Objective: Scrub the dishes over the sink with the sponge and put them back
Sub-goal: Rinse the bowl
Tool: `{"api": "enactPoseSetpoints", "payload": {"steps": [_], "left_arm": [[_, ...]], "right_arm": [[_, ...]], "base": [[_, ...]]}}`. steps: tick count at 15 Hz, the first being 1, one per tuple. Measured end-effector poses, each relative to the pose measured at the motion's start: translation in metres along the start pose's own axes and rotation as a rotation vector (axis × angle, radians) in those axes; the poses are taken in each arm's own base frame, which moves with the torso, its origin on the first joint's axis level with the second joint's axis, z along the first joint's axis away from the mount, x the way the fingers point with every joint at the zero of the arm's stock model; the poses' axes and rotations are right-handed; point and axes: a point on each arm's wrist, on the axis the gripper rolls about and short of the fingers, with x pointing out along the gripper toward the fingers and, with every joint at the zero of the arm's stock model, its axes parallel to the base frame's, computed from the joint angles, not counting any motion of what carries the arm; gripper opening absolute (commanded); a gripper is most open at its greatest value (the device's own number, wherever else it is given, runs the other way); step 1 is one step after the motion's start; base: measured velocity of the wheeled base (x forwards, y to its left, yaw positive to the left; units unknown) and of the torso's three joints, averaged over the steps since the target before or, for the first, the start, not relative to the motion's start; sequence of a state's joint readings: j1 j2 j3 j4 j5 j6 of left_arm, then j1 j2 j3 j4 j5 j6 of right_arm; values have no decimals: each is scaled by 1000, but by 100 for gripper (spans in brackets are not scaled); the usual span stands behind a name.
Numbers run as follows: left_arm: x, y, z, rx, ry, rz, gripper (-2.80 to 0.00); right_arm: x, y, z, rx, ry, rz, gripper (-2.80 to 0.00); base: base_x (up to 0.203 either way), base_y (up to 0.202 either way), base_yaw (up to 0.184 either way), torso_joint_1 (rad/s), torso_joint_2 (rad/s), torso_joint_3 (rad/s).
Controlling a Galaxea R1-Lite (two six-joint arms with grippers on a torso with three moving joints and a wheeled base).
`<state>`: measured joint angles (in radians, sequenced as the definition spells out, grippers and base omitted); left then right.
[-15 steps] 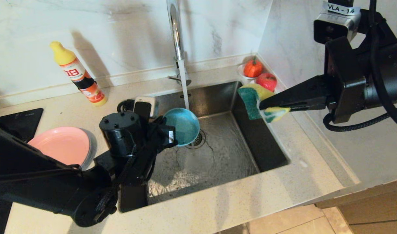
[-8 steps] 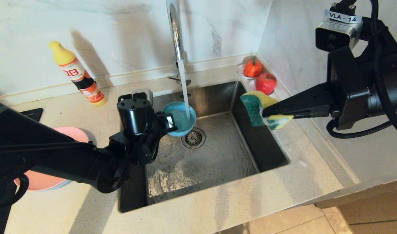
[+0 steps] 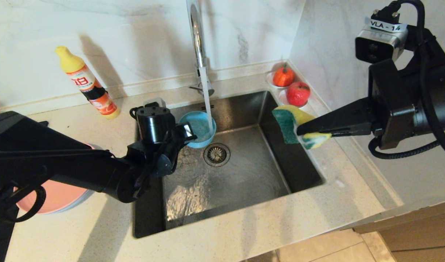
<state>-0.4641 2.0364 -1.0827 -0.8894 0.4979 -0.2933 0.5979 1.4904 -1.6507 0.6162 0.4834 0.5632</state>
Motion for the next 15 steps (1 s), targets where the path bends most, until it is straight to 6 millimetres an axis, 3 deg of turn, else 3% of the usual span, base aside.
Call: {"api": "enactPoseSetpoints", "payload": {"steps": [15], "left_arm": [[-26,-7,-18,-11,119,-52,-280]], "right_arm": [[-5,0,-4,2,0,0,-280]], "base": [[0,0,0,0,0,0]]}}
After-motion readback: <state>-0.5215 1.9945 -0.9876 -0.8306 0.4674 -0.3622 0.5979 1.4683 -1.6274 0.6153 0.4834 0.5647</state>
